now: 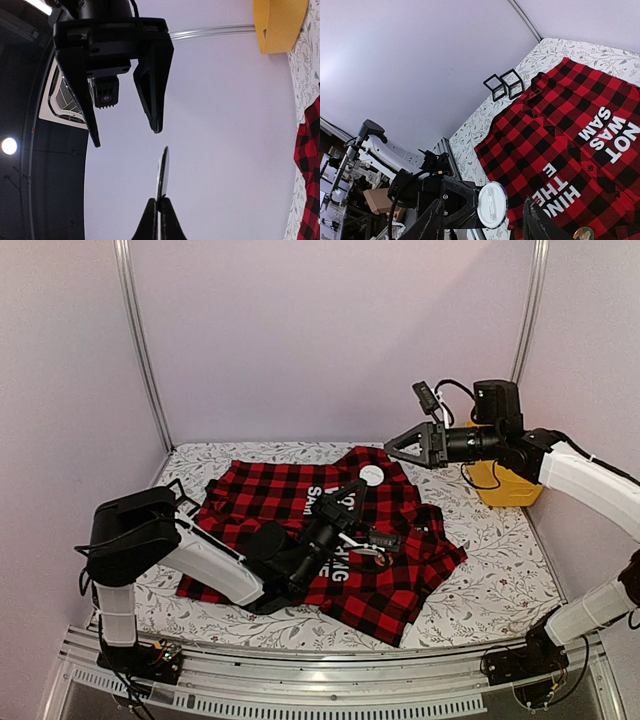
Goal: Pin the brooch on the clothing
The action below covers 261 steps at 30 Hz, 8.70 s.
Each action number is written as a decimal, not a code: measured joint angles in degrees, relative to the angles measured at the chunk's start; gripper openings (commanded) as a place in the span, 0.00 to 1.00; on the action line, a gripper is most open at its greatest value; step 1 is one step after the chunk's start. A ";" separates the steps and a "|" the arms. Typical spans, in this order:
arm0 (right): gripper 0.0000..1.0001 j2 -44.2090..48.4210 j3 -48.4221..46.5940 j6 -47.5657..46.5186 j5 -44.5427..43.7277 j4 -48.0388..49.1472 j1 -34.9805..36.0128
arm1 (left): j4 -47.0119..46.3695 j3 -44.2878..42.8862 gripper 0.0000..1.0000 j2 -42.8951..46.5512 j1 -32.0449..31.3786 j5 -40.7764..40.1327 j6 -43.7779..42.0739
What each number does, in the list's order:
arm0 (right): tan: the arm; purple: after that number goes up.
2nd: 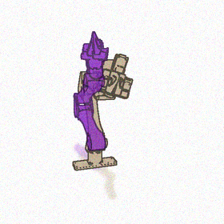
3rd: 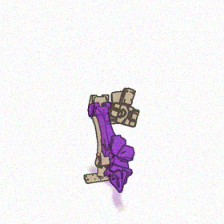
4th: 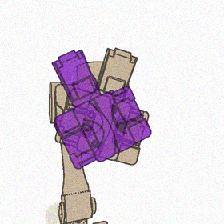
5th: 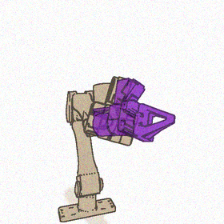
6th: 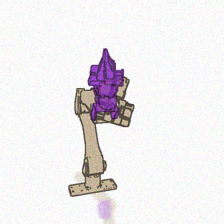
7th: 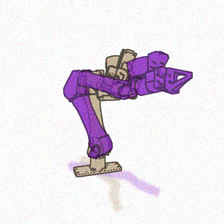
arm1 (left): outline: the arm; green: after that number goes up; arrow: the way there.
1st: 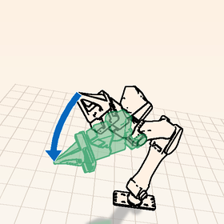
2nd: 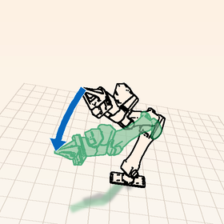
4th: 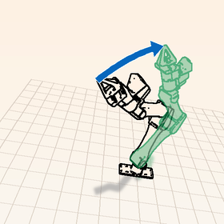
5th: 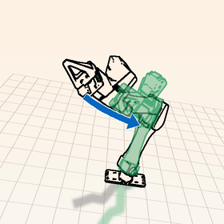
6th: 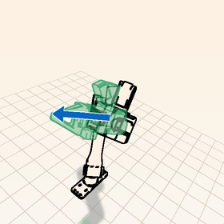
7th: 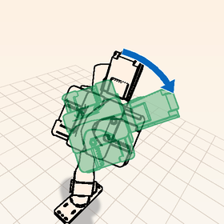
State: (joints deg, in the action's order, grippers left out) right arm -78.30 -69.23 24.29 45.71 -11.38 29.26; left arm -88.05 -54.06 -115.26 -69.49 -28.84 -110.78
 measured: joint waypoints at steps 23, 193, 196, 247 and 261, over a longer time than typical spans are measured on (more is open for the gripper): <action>0.01 -5.14 5.46 9.68 7.82 12.31 0.96 | -0.24 -0.37 0.00 -0.15 0.00 0.50 -0.17; 0.00 -2.12 5.88 -30.73 7.58 9.88 12.35 | 92.28 -13.51 0.00 33.86 16.61 58.12 109.94; 0.00 -2.12 5.88 -31.17 7.56 9.68 12.35 | 92.26 -13.51 0.08 33.81 16.61 58.10 109.94; 0.13 0.17 9.33 -25.59 8.39 18.03 12.37 | 81.07 -10.14 0.00 33.27 16.28 61.48 111.84; 0.05 0.00 8.94 -25.57 5.77 16.85 12.48 | 81.53 -10.14 0.00 33.27 16.26 60.83 111.58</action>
State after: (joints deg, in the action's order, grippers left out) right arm -78.30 -60.29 -1.28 51.48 5.48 41.74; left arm -6.52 -64.20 -82.00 -53.23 31.99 0.80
